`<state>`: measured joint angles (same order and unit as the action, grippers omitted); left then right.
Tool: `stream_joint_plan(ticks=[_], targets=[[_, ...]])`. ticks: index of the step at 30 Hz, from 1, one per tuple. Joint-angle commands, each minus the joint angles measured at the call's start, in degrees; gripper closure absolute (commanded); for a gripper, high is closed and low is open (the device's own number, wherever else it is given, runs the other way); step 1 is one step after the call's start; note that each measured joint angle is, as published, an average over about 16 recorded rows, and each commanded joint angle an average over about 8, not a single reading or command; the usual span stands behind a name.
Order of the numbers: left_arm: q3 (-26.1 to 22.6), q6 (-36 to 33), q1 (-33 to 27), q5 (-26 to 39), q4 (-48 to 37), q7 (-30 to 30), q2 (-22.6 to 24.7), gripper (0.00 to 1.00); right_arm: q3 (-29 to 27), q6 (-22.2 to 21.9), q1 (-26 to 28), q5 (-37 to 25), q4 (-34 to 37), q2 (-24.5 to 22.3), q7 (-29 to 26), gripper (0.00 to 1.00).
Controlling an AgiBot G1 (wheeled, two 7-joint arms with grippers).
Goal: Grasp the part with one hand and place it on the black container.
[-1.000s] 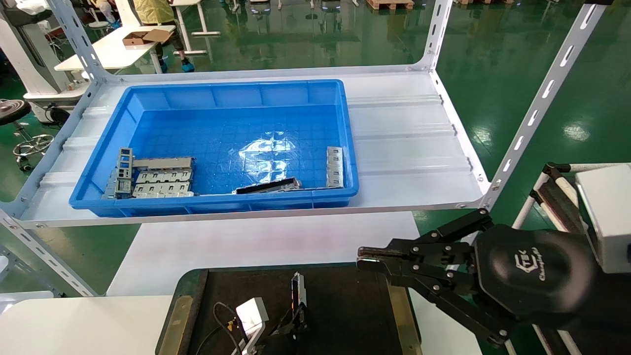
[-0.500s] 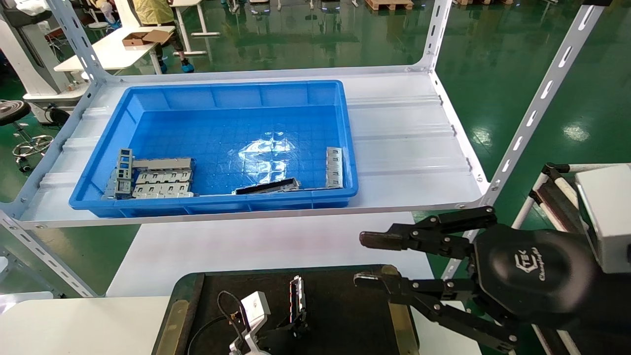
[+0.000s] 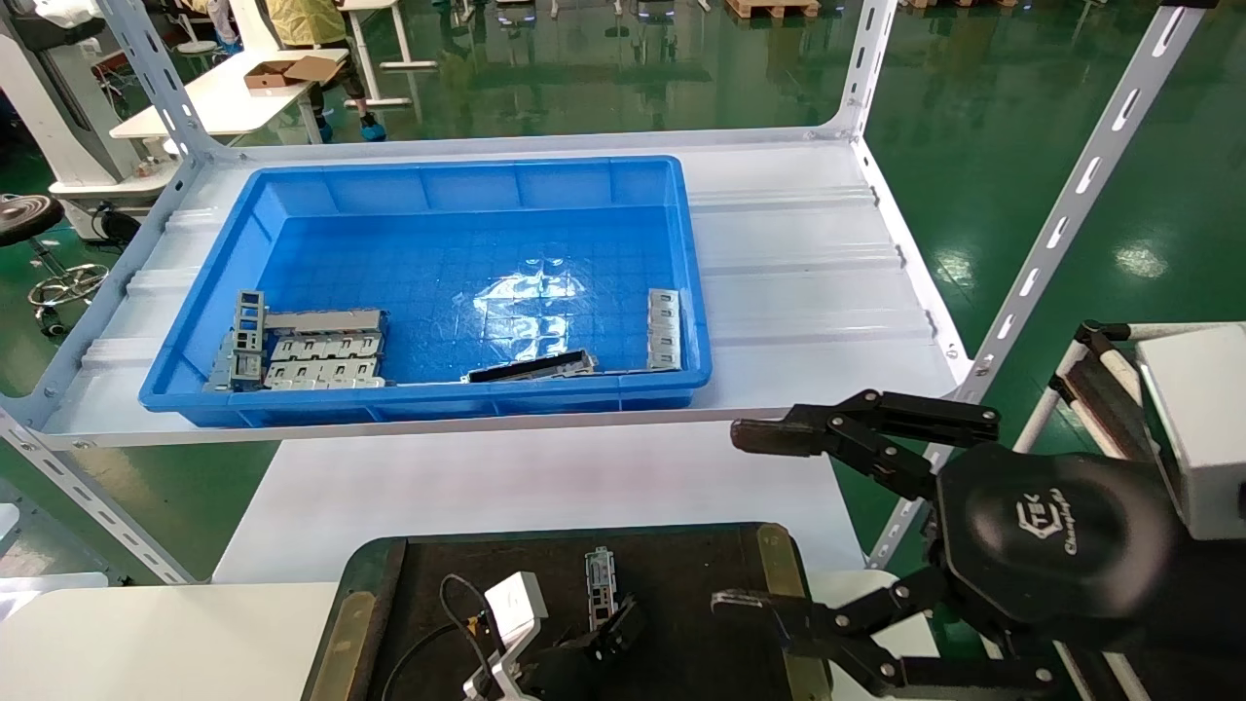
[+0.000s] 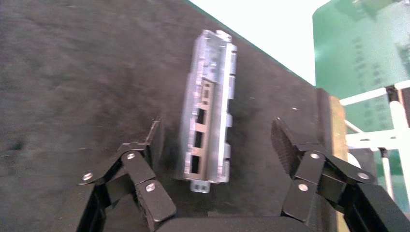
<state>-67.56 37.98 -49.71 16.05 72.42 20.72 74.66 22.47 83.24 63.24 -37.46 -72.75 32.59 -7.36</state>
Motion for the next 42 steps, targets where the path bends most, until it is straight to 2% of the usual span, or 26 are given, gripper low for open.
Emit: stream_joint_plan(ticks=[1, 12, 18, 28, 34, 42], targets=[[0.43, -0.72, 0.34, 1.6, -0.01, 0.72, 0.11, 0.0, 0.0, 0.0, 0.0, 0.0, 0.0, 0.0, 0.0, 0.0], [-0.54, 0.43, 1.15, 0.57, 4.19, -0.71, -3.2, 0.0, 0.01, 0.0, 0.0, 0.0, 0.0, 0.0, 0.0, 0.0], [-0.77, -4.23, 0.44, -1.09, 5.24, -1.03, -6.86, 0.0, 0.01, 0.0, 0.0, 0.01, 0.0, 0.0, 0.0, 0.0], [0.8, -20.17, -0.07, 0.25, 5.67, -0.53, -15.66, 0.0, 0.01, 0.0, 0.0, 0.01, 0.0, 0.0, 0.01, 0.0], [2.93, -33.28, 0.93, 2.34, 5.68, -0.87, -22.7, 0.0, 0.01, -0.01, 0.0, 0.01, 0.0, -0.01, 0.01, 0.0], [7.44, -49.19, 3.18, 4.99, 5.35, -5.13, -31.2, 0.0, 0.02, -0.01, 0.01, 0.01, 0.0, -0.01, 0.01, 0.0]])
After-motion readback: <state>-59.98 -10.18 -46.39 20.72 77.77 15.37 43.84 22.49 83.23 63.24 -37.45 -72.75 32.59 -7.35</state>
